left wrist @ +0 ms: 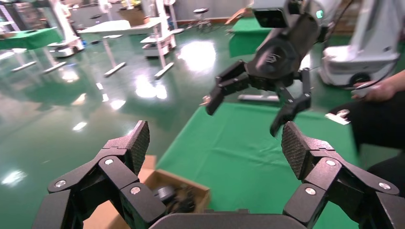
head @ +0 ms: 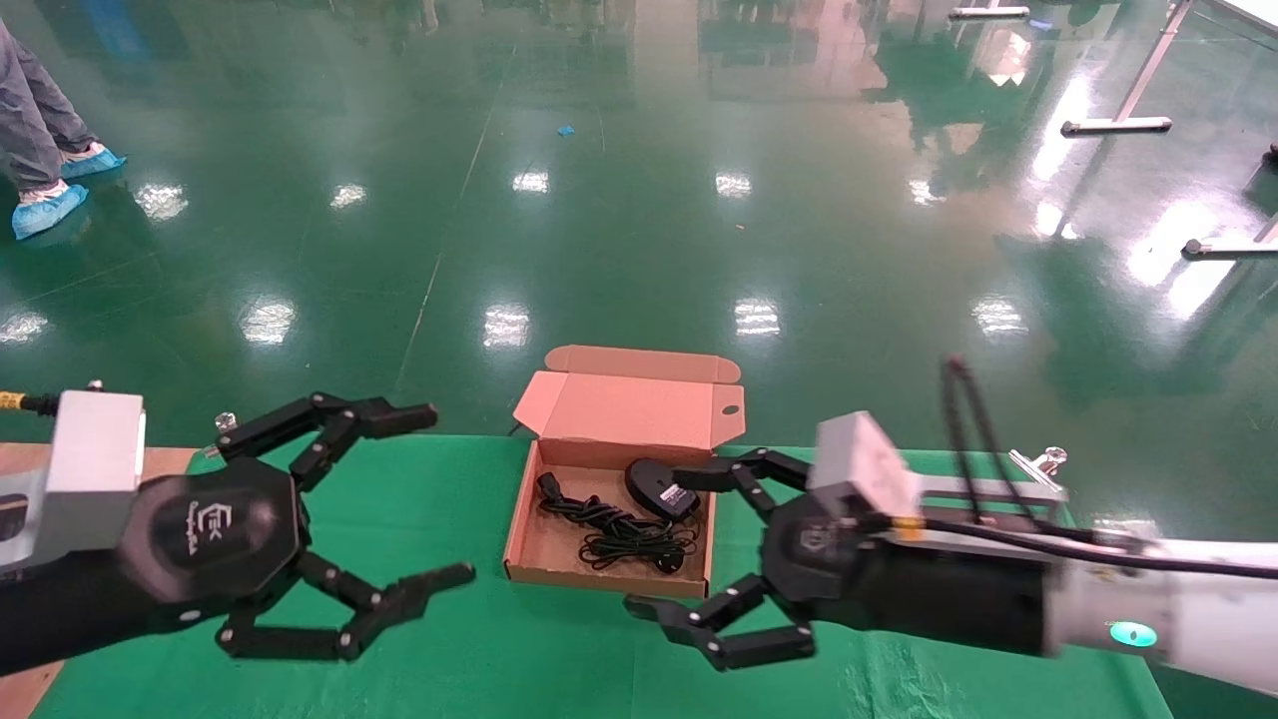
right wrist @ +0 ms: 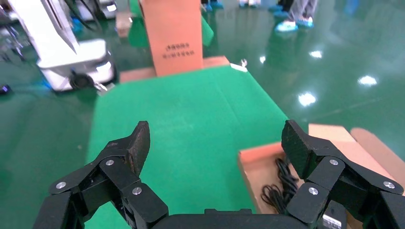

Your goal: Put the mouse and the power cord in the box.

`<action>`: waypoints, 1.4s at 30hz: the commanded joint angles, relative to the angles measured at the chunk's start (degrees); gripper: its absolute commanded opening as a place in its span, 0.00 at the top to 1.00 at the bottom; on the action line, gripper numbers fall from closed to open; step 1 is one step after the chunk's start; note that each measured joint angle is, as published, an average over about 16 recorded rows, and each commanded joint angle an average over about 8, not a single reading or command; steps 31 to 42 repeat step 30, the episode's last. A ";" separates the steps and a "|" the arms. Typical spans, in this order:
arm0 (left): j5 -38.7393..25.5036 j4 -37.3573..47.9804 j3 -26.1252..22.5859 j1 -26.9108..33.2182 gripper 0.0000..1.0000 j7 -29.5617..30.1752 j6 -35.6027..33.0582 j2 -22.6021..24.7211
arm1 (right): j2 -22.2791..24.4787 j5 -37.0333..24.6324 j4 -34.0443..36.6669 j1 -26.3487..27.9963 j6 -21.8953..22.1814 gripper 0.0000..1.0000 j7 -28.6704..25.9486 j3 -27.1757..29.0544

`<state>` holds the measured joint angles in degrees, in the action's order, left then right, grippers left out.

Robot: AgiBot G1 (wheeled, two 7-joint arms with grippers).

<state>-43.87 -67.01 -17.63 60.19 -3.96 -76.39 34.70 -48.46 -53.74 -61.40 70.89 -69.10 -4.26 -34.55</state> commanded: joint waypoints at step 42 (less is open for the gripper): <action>2.13 -6.79 1.66 1.44 0.00 14.95 -9.66 0.32 | 14.39 12.84 -13.10 -10.07 -17.79 0.00 -6.75 19.88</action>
